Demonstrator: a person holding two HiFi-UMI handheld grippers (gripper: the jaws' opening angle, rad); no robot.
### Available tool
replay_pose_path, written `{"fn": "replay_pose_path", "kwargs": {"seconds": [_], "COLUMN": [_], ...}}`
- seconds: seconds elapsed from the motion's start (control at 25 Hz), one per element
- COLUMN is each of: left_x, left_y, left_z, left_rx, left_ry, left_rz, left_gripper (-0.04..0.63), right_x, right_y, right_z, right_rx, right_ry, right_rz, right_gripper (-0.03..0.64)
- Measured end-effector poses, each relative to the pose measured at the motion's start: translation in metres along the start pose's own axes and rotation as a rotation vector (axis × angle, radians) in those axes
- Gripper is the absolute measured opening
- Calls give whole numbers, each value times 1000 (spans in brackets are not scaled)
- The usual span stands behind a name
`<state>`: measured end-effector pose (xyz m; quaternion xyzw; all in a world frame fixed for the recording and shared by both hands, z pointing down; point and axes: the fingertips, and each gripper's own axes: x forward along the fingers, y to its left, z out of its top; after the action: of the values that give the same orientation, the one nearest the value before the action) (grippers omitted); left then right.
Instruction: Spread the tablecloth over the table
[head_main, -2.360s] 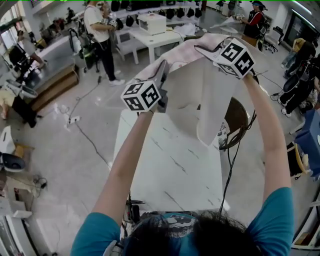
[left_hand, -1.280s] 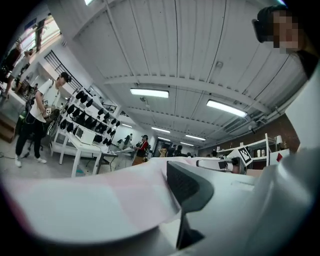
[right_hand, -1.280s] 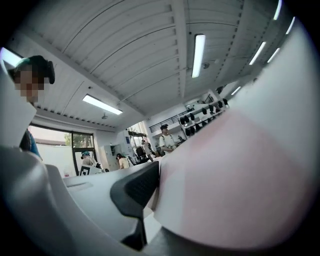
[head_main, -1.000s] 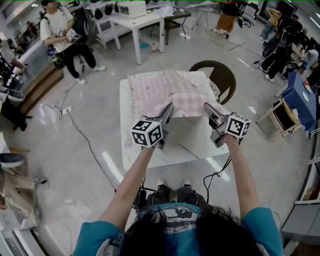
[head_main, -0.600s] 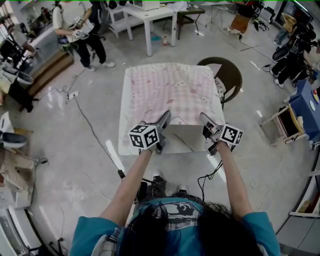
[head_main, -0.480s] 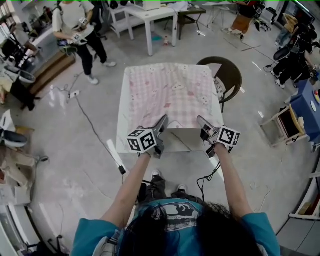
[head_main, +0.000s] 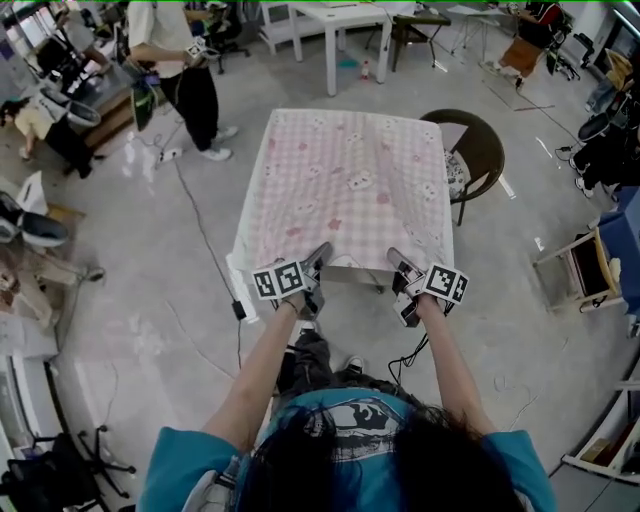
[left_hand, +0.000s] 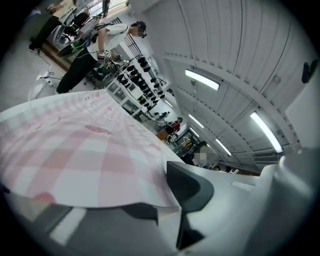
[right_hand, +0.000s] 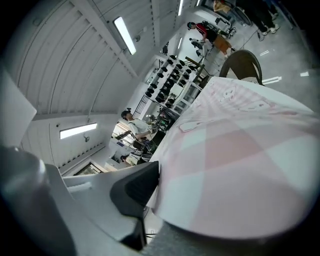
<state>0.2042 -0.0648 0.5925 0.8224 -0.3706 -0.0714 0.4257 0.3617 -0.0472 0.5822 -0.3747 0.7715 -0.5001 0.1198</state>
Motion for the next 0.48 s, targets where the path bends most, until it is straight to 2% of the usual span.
{"fn": "replay_pose_path", "kwargs": {"seconds": [0.08,0.28,0.48], "left_x": [-6,-17,-22], "left_y": [14,52,76], "left_z": [-9,-38,-55], "left_rx": [-11,-107,-34], "left_ry": [26,81,158], "left_rz": [40,121,192], "left_gripper": [77,77,81], "right_x": [4,10,16], "right_y": [-9,-33,-52], "right_z": [-14,-51,-76], "right_rx": [15,44,66], "right_ry": [12,44,69], "right_rz": [-32,-107,-158], "right_gripper": [20,20,20]}}
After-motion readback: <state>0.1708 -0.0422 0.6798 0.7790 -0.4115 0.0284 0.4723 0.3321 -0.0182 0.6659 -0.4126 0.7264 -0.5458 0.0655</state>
